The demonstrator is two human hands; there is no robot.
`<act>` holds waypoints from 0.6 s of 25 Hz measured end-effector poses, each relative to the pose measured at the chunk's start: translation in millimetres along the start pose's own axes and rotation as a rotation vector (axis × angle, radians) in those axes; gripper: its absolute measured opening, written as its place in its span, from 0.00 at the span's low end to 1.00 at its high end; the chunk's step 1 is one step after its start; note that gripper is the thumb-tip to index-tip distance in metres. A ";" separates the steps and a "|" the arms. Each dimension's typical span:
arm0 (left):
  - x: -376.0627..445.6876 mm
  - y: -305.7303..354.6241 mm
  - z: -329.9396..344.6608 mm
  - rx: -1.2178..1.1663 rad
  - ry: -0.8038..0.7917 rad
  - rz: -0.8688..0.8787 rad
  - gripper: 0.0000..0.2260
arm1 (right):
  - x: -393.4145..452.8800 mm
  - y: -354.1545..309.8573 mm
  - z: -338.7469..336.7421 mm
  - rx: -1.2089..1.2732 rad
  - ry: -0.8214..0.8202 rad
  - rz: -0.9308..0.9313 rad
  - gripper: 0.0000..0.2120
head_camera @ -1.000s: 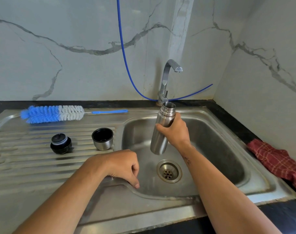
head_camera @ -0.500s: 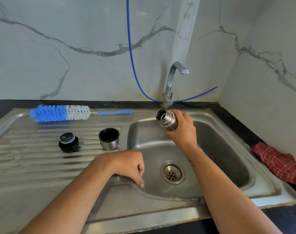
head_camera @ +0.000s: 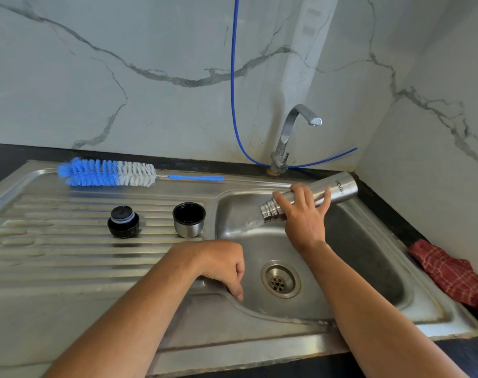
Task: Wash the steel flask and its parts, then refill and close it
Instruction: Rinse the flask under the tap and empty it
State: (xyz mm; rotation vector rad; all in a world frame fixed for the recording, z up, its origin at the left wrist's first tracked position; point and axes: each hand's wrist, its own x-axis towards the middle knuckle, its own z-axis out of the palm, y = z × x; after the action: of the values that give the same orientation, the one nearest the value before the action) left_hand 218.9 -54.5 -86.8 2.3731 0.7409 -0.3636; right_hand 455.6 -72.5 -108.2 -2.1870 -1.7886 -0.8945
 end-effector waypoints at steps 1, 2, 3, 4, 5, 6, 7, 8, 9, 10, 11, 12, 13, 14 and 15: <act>-0.7 0.4 -0.2 -0.005 -0.001 0.001 0.10 | -2.3 -2.4 1.9 -0.029 -0.028 -0.018 0.37; -1.0 0.9 -0.5 -0.008 -0.001 0.002 0.10 | -4.5 -4.4 4.0 -0.054 -0.047 -0.034 0.38; -1.7 1.4 -0.8 -0.009 -0.001 0.007 0.10 | -6.1 -6.3 5.2 -0.072 -0.057 -0.045 0.39; -2.3 1.5 -1.1 -0.004 0.002 0.013 0.10 | -6.8 -7.9 6.4 -0.082 -0.058 -0.054 0.39; -2.7 2.2 -1.6 0.003 0.005 0.020 0.10 | -7.2 -9.3 7.3 -0.085 -0.055 -0.063 0.39; -3.0 2.7 -1.9 0.008 0.008 0.022 0.10 | -7.9 -10.7 8.4 -0.086 -0.051 -0.080 0.39; -3.3 2.9 -2.3 0.007 0.009 0.023 0.10 | -8.4 -12.7 9.2 -0.090 -0.050 -0.110 0.38; -3.3 2.8 -2.2 0.002 0.009 0.022 0.10 | -8.7 -14.6 10.3 -0.096 -0.045 -0.143 0.38; -3.4 3.0 -2.4 0.000 0.006 0.024 0.09 | -8.8 -16.2 10.8 -0.097 -0.040 -0.170 0.39; -3.7 3.2 -2.5 0.001 0.004 0.024 0.09 | -8.2 -17.4 10.8 -0.098 -0.029 -0.187 0.39; -3.9 3.6 -2.9 0.002 0.004 0.026 0.09 | -7.2 -18.1 10.2 -0.098 -0.023 -0.195 0.39; -4.1 3.8 -3.1 0.003 0.004 0.026 0.09 | -6.1 -18.1 8.8 -0.096 -0.015 -0.195 0.38; -4.3 4.0 -3.3 0.006 0.001 0.026 0.09 | -5.1 -17.3 7.1 -0.089 -0.006 -0.187 0.37; -4.3 4.1 -3.6 0.009 -0.003 0.026 0.09 | -3.8 -16.3 6.0 -0.079 0.007 -0.176 0.35; -3.6 4.4 -3.6 0.012 -0.007 0.026 0.09 | -3.5 -15.3 4.9 -0.071 0.015 -0.161 0.34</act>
State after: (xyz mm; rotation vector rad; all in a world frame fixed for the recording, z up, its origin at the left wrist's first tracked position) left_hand 218.9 -56.6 -80.4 2.3890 0.7054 -0.3663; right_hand 442.6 -69.0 -117.6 -2.0940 -1.9783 -1.0200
